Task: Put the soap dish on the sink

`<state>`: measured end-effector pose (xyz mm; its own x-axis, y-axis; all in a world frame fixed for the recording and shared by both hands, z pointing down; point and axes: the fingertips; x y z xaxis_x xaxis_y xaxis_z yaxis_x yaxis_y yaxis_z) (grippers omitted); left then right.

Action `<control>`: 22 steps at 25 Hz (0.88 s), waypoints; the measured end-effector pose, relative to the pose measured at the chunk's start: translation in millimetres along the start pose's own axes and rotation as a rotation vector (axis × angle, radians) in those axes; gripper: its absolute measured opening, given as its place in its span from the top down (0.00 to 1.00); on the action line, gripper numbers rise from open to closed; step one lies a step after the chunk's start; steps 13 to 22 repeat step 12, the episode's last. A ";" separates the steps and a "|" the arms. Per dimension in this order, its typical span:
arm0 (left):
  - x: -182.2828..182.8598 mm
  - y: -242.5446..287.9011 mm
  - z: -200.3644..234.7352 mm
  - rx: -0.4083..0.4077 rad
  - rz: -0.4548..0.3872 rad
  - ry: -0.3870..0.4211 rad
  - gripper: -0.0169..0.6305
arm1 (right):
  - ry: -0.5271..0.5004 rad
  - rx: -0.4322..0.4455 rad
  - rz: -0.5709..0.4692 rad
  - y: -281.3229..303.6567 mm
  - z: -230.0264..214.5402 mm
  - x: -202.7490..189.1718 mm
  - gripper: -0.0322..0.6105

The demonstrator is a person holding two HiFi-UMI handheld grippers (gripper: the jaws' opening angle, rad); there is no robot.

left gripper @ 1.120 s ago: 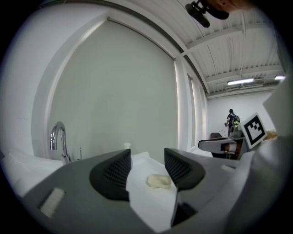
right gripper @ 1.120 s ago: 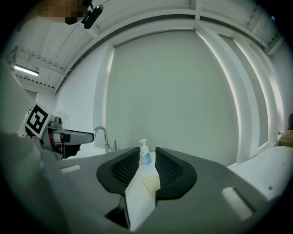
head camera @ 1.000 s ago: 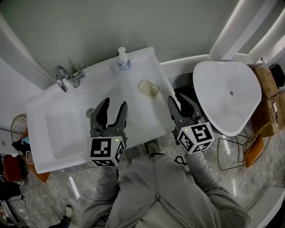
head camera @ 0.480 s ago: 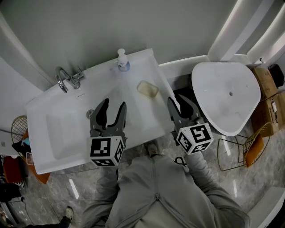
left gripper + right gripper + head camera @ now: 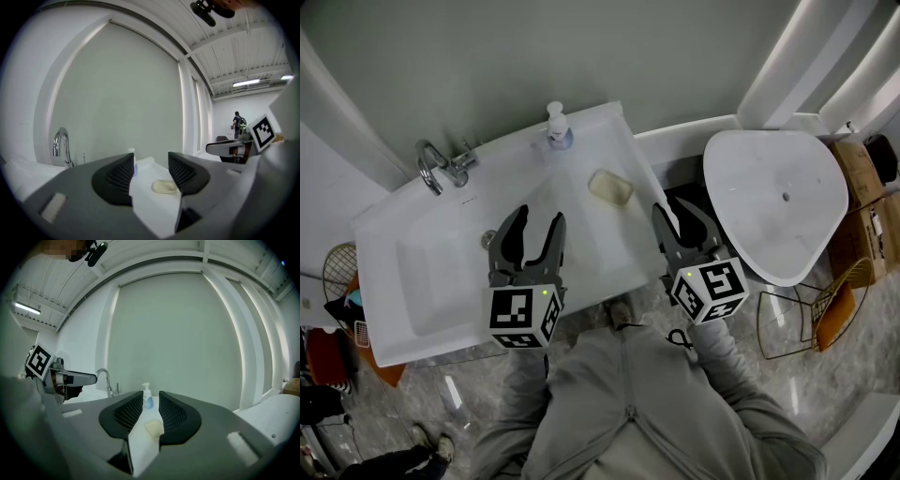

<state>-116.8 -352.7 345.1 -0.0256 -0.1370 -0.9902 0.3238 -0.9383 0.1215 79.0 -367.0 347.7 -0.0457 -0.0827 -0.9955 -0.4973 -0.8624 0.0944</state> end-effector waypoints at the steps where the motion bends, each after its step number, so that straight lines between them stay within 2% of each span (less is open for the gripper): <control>1: -0.1 0.3 0.8 0.001 0.001 0.000 0.58 | 0.000 0.000 0.000 0.5 -0.1 0.0 0.82; 22: -0.6 1.1 4.7 0.006 0.004 0.003 0.58 | -0.003 0.002 0.006 2.8 1.0 -0.6 0.82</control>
Point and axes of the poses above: the fingertips, and each gripper's own axes: y forward along the fingers, z to its left, x out of its top, and after that the axes turned 3 degrees about -y, right-handed
